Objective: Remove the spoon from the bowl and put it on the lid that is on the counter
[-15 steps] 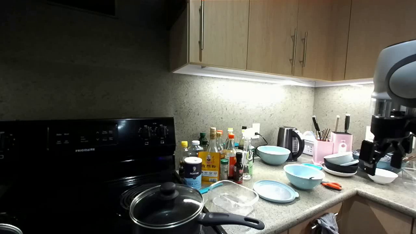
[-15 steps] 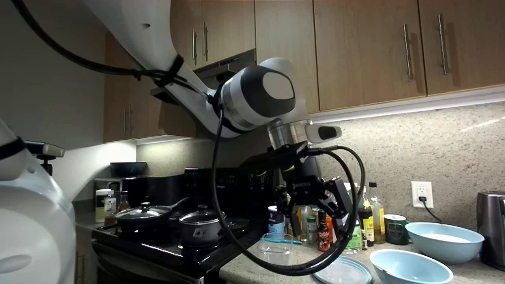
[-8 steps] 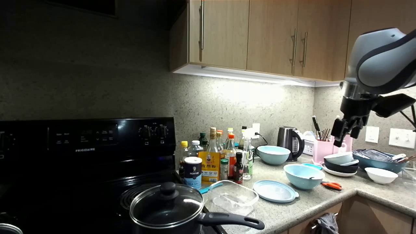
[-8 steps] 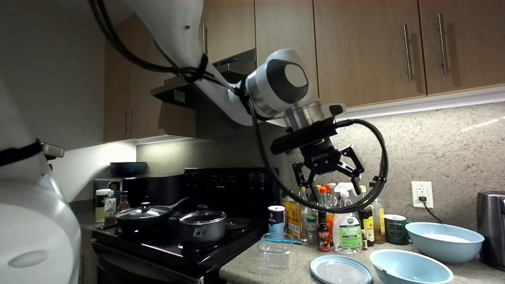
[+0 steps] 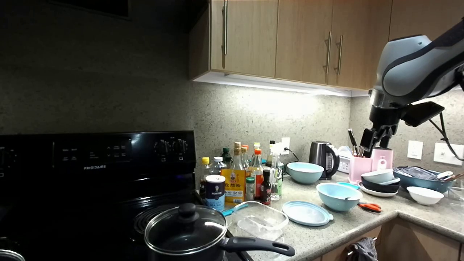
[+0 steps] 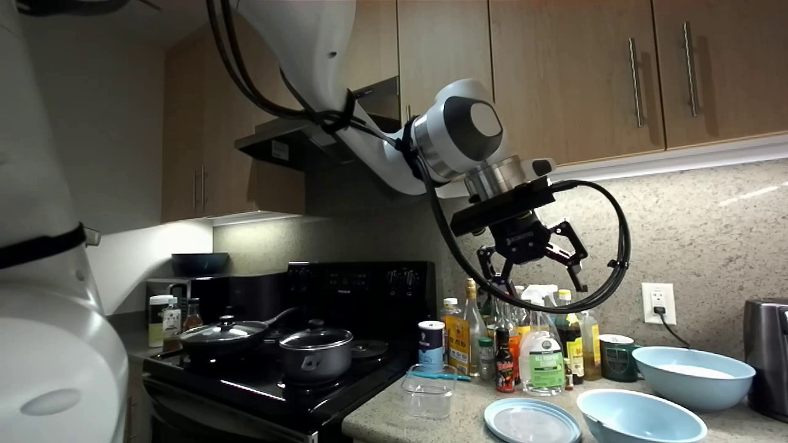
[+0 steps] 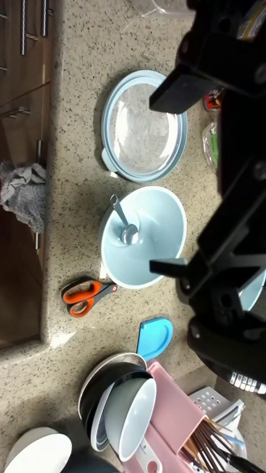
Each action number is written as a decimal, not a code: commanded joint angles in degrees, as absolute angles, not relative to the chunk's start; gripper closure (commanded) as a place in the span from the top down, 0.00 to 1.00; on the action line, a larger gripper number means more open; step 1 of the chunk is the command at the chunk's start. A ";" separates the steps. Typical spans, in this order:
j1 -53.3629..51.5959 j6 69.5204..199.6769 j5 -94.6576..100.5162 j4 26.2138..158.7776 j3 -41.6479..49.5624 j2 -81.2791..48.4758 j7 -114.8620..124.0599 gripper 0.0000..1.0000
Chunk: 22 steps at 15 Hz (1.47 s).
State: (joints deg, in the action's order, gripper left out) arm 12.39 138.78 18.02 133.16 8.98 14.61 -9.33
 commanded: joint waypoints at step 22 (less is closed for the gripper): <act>11.95 126.53 15.65 103.04 12.84 -18.00 -10.12 1.00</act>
State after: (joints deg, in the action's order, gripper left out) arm 11.34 126.74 15.45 103.21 13.49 -18.00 -10.19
